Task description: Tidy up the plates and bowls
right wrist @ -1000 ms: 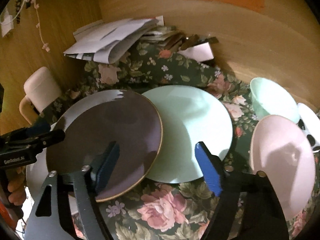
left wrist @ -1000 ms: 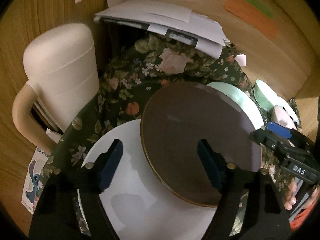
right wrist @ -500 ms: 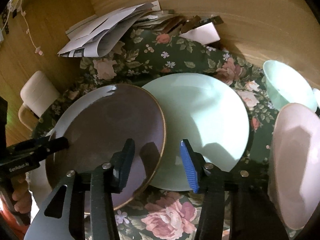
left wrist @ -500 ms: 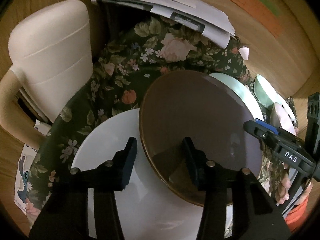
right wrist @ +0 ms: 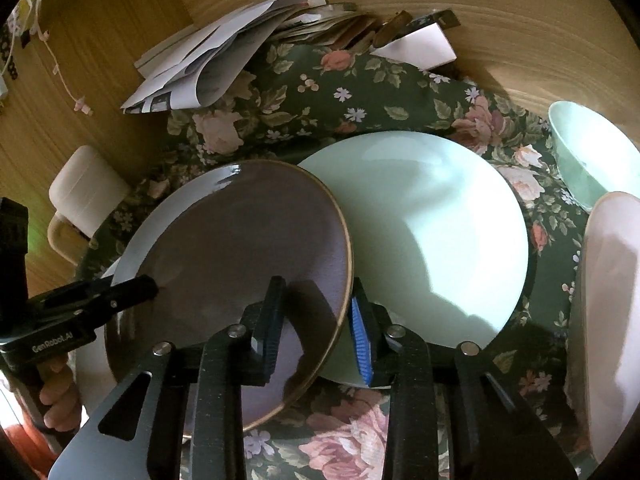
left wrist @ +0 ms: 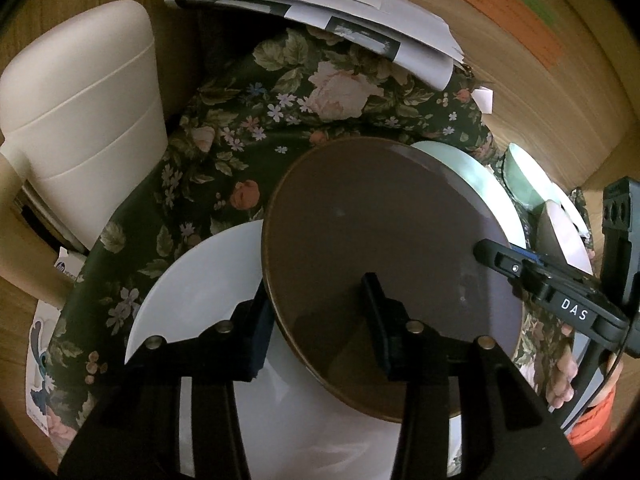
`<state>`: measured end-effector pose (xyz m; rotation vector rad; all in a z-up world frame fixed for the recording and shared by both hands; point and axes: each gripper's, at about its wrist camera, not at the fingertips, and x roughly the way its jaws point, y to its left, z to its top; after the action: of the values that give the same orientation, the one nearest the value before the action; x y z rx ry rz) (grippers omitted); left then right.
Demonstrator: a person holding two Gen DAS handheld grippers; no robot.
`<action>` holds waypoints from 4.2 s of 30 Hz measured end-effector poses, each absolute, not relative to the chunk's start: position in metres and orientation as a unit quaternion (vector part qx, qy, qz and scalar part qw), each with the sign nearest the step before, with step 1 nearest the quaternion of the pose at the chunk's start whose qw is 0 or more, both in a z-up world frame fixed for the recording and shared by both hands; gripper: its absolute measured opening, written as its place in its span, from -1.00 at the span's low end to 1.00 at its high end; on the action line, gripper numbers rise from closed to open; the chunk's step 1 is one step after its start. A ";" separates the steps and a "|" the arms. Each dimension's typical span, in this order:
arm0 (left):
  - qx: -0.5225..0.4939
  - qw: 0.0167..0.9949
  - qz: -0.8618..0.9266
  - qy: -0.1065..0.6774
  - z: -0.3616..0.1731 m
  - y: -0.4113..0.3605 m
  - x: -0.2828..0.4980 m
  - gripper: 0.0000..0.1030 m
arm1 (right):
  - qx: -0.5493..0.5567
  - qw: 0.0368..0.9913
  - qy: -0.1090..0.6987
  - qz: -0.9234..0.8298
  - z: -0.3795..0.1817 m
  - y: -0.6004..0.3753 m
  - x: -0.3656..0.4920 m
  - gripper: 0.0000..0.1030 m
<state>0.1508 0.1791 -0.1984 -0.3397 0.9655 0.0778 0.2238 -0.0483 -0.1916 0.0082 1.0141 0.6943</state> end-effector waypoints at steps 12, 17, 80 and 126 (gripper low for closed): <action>-0.156 0.875 0.049 0.456 -0.193 0.173 0.151 -0.18 | 0.004 0.823 0.465 0.326 -0.187 -0.052 0.221 -0.45; -0.164 0.877 0.047 0.449 -0.189 0.173 0.149 -0.18 | 0.003 0.830 0.452 0.326 -0.177 -0.057 0.218 -0.45; -0.122 0.908 -0.035 0.399 -0.140 0.041 0.077 -0.18 | 0.059 0.886 0.378 0.263 -0.128 -0.199 0.111 -0.45; -0.094 0.884 -0.023 0.457 -0.209 0.009 0.095 0.00 | 0.027 0.874 0.441 0.203 -0.179 -0.223 0.120 -0.32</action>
<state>0.0954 0.0093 -0.2091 -0.1947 0.9516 -0.0474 0.1198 -0.2231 -0.1793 0.0556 0.9218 0.4243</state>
